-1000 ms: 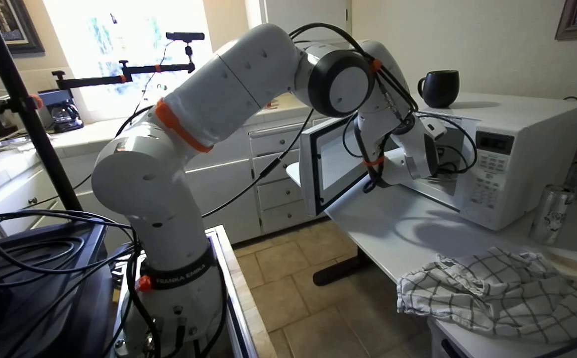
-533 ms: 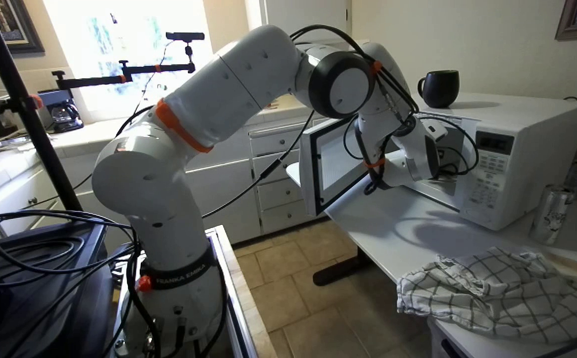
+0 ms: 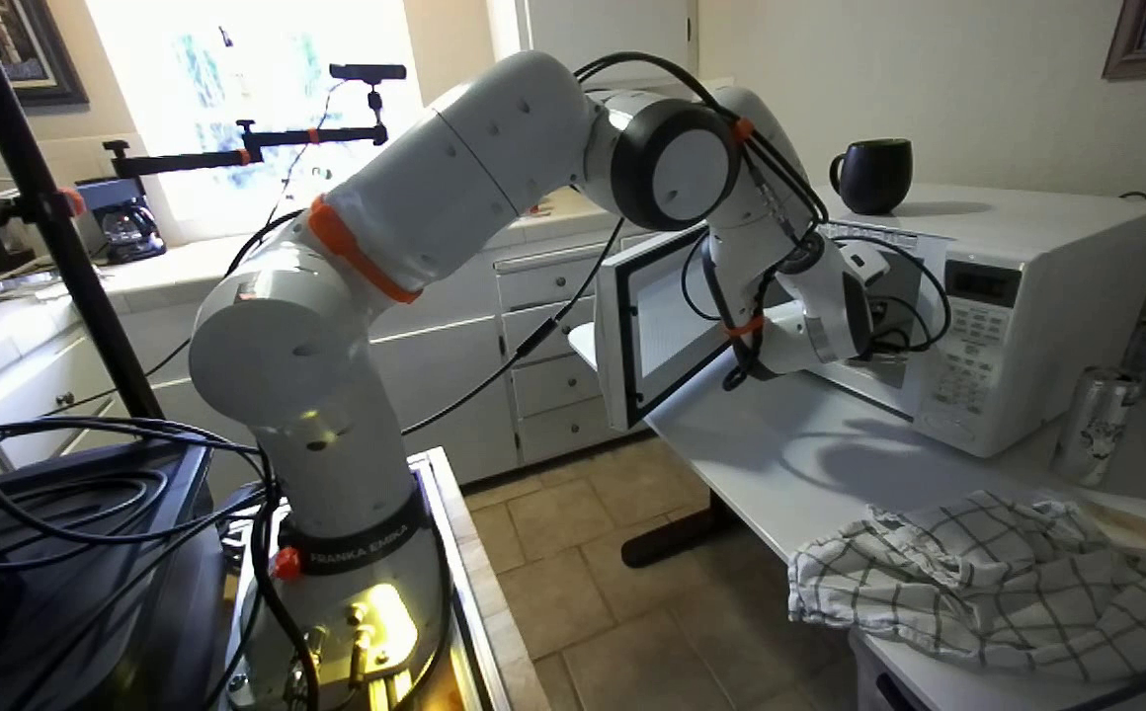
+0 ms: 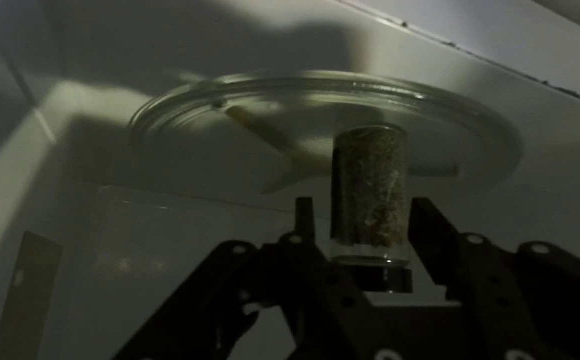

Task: Remove the bottle from the microwave and put it on top o

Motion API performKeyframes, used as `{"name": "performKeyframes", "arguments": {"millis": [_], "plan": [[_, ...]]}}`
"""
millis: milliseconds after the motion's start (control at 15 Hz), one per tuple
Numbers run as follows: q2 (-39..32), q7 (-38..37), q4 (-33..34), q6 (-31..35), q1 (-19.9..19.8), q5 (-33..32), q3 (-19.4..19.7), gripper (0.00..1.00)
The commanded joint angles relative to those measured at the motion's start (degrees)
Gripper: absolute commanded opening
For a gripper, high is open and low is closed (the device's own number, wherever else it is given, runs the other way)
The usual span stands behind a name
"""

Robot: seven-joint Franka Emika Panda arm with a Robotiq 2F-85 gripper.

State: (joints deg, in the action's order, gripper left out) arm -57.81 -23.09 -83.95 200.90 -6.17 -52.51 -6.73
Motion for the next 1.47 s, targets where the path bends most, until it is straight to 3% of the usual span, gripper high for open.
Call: {"name": "performKeyframes", "arguments": {"millis": [0,133,200,1400], "plan": [[-0.13,0.41,0.5,0.11,2.21,2.91,2.89,0.85],[-0.62,0.51,1.13,-0.16,2.48,3.19,3.25,0.99],[-0.88,0.63,1.51,-0.36,2.67,3.23,3.45,1.0],[-6.64,2.8,10.62,-1.0,2.71,1.58,1.35,1.0]]}}
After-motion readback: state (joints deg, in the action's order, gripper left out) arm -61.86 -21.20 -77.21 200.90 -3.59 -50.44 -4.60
